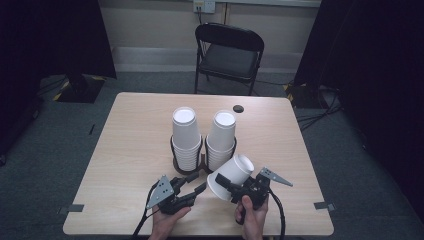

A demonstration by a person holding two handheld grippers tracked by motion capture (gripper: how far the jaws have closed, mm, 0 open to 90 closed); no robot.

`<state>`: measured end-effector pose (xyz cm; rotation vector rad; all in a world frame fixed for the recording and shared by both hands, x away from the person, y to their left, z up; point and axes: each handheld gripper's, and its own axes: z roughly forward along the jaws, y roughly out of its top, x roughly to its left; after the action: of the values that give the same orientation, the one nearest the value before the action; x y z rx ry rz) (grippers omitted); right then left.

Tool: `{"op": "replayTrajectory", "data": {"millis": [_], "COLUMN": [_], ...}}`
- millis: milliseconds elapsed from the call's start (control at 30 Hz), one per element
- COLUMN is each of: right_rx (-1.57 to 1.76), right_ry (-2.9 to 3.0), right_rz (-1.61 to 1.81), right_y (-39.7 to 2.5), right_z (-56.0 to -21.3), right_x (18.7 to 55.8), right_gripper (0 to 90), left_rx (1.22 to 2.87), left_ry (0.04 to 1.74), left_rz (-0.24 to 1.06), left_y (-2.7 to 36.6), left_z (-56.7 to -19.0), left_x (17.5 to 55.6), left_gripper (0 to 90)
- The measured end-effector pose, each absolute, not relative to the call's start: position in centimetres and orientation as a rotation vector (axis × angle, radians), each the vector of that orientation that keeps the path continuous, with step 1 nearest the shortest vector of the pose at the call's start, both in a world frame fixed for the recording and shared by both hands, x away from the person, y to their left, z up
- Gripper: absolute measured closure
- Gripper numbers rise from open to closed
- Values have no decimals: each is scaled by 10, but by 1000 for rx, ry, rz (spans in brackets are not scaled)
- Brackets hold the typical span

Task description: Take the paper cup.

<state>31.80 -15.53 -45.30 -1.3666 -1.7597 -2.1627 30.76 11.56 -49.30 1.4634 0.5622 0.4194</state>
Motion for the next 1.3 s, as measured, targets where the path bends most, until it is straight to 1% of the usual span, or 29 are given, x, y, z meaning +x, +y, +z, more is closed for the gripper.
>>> {"op": "replayTrajectory", "data": {"millis": [200,233,600,633,733,833,967,1000,1300], "right_rx": [-1338,-1330,-1297,-1286,-1271,-1255,-1263,-1263,-1308], "right_ry": [-1707,-1702,-1687,-1682,-1679,-1674,-1661,-1659,-1635], "right_rz": [-2125,-2107,-2026,-2004,-1983,-1967,-1960,-1964,-1995], "right_y": [-148,-145,-128,-125,-122,-119,-118,-119,-125], "right_z": [-458,-460,-465,-466,-467,-467,-468,-468,-468], "right_x": [316,316,315,314,314,315,315,315,315], "right_gripper": [154,154,154,154,154,152,140,131,132], "left_rx": [1447,1444,1408,1408,1388,1401,1420,1425,1447], "left_ry": [543,534,532,538,538,545,550,551,551], "left_rz": [452,458,485,503,529,578,598,598,581], "left_y": [108,105,95,95,95,94,93,92,93], "left_z": [-493,-493,-493,-492,-490,-489,-488,-488,-489], "left_x": [307,308,307,306,304,302,300,300,300], "left_gripper": [591,613,634,665,686,770,800,824,846]}}
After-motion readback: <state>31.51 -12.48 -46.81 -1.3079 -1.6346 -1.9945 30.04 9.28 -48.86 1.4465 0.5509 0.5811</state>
